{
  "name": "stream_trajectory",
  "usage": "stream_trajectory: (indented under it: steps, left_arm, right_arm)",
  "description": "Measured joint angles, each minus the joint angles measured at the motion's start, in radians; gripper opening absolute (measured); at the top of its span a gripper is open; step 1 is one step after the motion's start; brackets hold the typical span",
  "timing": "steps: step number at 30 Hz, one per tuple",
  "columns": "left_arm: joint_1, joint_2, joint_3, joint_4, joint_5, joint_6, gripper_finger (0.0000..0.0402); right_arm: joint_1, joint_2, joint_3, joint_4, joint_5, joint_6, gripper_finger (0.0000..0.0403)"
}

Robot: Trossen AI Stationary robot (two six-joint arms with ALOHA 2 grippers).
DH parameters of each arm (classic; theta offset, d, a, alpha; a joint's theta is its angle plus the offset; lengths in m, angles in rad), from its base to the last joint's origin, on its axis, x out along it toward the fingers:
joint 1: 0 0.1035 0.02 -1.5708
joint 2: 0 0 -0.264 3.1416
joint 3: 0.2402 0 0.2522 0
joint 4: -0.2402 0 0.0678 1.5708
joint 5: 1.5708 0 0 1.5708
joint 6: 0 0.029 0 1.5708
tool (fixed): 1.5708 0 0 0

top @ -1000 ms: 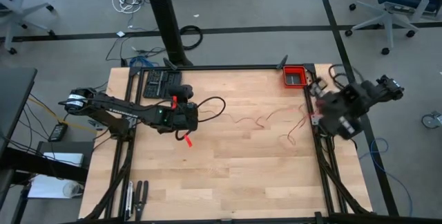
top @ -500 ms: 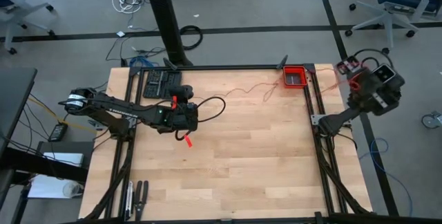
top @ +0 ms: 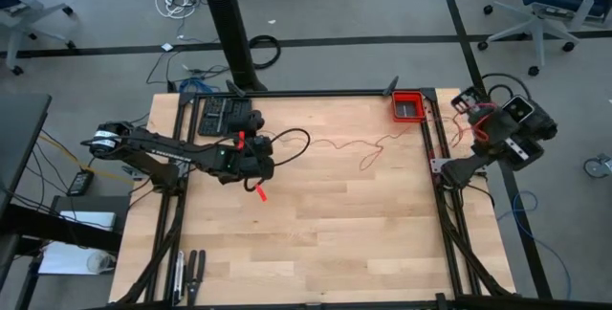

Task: Coil cords
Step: Uncoil the red wire from the black spool

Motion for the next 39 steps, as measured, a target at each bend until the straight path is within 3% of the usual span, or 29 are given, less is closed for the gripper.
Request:
stream_trajectory:
  steps: [4, 13, 28, 39]
  left_arm:
    - [0.022, 0.0, 0.0, -0.001, -0.05, -0.017, 0.001]
    - [0.071, 0.0, 0.0, -0.001, -0.01, -0.057, 0.001]
    - [0.181, 0.0, 0.0, -0.004, -0.006, -0.073, 0.001]
    - [0.223, 0.0, 0.0, -0.09, 0.09, -0.12, 0.001]
  right_arm:
    - [0.0, 0.052, 0.0, 0.058, -0.061, 0.059, 0.0]
    - [0.0, 0.1, 0.0, 0.208, -0.183, 0.096, 0.0]
    - [0.025, 0.134, 0.0, 0.238, -0.238, 0.13, 0.0]
    - [0.118, 0.139, 0.0, 0.258, -0.254, 0.031, 0.0]
